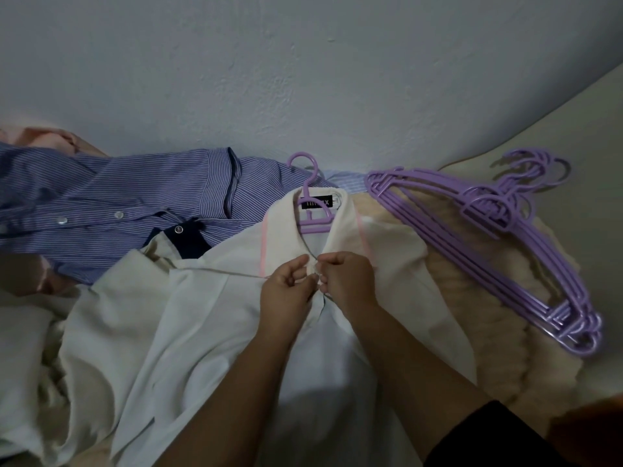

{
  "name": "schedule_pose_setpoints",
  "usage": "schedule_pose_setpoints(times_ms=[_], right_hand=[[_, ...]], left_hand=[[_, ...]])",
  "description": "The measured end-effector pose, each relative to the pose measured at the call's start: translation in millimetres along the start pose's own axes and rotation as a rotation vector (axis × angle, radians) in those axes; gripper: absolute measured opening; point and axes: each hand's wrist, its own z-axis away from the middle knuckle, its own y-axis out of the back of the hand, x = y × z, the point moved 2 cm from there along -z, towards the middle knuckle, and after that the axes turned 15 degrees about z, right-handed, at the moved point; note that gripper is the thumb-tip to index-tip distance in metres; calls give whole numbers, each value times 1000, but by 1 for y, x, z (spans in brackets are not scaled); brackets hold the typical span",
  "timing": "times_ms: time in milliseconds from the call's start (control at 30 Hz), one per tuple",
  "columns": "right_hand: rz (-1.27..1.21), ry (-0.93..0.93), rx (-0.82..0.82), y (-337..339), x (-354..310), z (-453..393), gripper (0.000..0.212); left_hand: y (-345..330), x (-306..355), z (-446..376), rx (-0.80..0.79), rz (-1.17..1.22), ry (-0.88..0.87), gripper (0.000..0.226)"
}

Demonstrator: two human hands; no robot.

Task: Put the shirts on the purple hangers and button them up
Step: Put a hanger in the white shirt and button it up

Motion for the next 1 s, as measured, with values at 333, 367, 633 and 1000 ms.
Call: schedule_pose_setpoints(times_ms=[333, 367, 633, 1000], right_hand=[[288, 333, -25, 8, 11, 11, 31], [298, 354, -57, 9, 12, 12, 33], [243, 355, 19, 20, 13, 7, 20], [-143, 79, -88, 24, 8, -1, 16]], left_hand=[[-1, 6, -3, -17, 218, 41, 30], [-2, 6, -3, -23, 222, 45, 30], [-3, 9, 0, -53, 244, 80, 30], [-8, 16, 1, -55, 344, 167, 29]])
